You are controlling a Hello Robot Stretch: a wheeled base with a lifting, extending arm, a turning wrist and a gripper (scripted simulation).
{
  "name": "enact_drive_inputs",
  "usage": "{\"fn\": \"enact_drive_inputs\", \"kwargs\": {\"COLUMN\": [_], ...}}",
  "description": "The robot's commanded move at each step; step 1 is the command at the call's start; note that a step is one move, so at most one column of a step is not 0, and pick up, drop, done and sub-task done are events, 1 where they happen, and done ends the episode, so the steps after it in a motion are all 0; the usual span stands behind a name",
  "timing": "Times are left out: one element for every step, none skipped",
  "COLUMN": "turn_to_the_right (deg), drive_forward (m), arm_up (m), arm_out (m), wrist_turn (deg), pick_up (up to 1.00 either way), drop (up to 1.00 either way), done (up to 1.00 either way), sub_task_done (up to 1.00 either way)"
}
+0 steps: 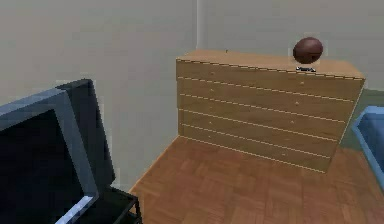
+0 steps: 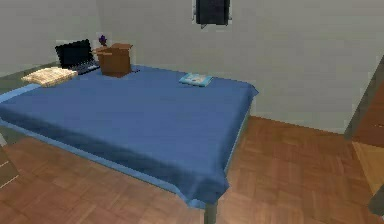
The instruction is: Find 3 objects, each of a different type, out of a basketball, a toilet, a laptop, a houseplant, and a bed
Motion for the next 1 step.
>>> {"fn": "enact_drive_inputs", "kwargs": {"turn_to_the_right": [9.0], "drive_forward": [0.00], "arm_up": [0.00], "arm_out": [0.00], "wrist_turn": [0.0], "pick_up": [0.00], "drop": [0.00], "done": [0.00], "sub_task_done": [0.00]}}
